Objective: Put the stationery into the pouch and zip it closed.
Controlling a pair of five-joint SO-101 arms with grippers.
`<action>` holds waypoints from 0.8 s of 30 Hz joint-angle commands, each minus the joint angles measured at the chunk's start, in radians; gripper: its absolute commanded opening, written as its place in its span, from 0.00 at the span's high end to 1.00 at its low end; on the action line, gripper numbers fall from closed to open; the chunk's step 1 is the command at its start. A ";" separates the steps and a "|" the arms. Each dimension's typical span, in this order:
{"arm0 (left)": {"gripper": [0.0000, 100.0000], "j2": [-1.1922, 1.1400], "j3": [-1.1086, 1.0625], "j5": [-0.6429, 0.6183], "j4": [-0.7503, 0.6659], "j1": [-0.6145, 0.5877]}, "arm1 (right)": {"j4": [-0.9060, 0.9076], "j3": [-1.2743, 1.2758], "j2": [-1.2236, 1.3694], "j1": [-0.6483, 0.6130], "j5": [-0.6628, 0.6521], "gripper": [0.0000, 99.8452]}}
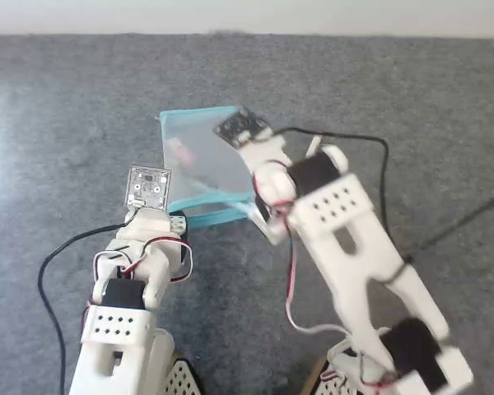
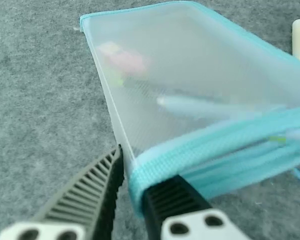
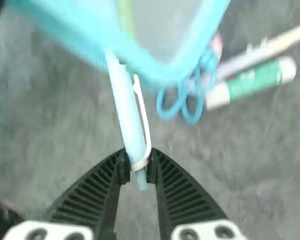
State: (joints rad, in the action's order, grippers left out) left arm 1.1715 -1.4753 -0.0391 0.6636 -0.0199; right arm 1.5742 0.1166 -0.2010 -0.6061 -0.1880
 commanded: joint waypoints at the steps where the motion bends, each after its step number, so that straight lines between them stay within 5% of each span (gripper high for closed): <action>1: 0.99 -0.005 0.007 0.006 -0.026 0.011 | -0.067 -0.166 0.084 -0.065 0.060 0.99; 4: 0.99 -0.005 0.007 0.006 -0.026 0.009 | -0.088 -0.250 0.163 -0.122 0.074 0.98; 11: 0.99 -0.005 0.007 0.006 -0.028 0.011 | -0.104 -0.269 0.200 -0.143 0.097 0.75; 19: 0.99 -0.005 0.008 0.006 -0.026 0.005 | -0.013 -0.265 -0.104 -0.122 0.097 0.75; 24: 0.99 -0.005 0.015 0.006 -0.025 0.003 | 0.018 -0.164 -0.274 0.038 0.087 0.75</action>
State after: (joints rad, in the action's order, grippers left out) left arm 1.1715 -1.4768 -0.0391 0.6513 -0.0199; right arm 1.5865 -0.0875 -0.3621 -0.6659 -0.1051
